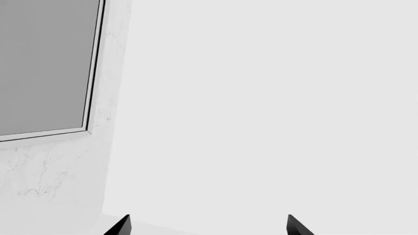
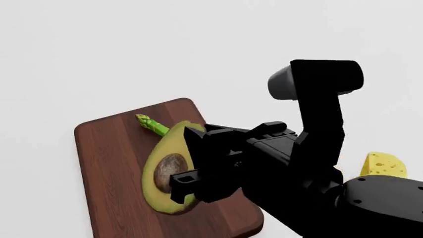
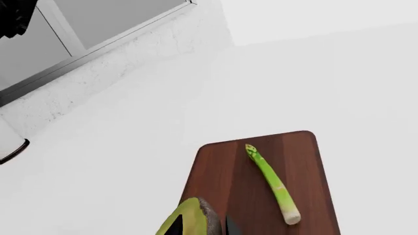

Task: Clear the non-vegetable object off the cutting board and place the vegetables onto it.

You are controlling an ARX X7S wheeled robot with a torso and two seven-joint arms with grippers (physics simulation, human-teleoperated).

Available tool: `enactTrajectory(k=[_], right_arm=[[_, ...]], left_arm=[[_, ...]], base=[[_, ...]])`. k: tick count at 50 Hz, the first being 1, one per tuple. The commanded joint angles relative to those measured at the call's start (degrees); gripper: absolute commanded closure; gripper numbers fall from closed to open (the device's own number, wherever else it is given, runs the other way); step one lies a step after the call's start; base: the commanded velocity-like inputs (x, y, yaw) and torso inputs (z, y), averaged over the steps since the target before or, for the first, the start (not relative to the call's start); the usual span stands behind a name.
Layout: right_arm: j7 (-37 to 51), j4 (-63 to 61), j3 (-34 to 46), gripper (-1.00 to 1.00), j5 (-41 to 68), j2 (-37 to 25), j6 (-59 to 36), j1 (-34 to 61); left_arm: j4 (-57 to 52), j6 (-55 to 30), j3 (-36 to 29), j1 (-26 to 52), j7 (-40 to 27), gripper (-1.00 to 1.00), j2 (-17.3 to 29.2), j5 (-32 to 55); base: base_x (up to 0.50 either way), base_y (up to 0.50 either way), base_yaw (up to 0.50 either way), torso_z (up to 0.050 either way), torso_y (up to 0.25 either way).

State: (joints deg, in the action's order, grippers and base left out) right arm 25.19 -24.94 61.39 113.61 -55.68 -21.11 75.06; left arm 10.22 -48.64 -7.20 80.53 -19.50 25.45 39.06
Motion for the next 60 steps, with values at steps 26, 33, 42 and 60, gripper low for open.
enactTrajectory(k=[26,33,42,60], right_arm=[[-4.36,6.02,2.85,1.00,-1.35,4.67,-3.53,-1.65],[-4.22,6.46,3.18,1.00,-0.98,5.47,-4.67,-0.90],[-3.58,6.12,2.96,-1.00,-0.93,5.83,-5.15,0.03],[7.08,-0.69,1.39,-1.00,4.67,7.60,-9.94,10.48]], left_arm=[[0.17,0.30,0.03,-0.12,-0.17,-1.00,0.35,0.29],[0.42,0.43,0.07,0.02,-0.16,-1.00,0.38,0.32],[0.56,0.65,0.08,-0.07,-0.10,-1.00,0.53,0.33],[0.08,0.42,0.21,-0.30,-0.28,-1.00,0.75,0.78]], base=[[0.00,0.00,0.00,0.000,0.000],[0.00,0.00,0.00,0.000,0.000],[0.00,0.00,0.00,0.000,0.000],[0.00,0.00,0.00,0.000,0.000]])
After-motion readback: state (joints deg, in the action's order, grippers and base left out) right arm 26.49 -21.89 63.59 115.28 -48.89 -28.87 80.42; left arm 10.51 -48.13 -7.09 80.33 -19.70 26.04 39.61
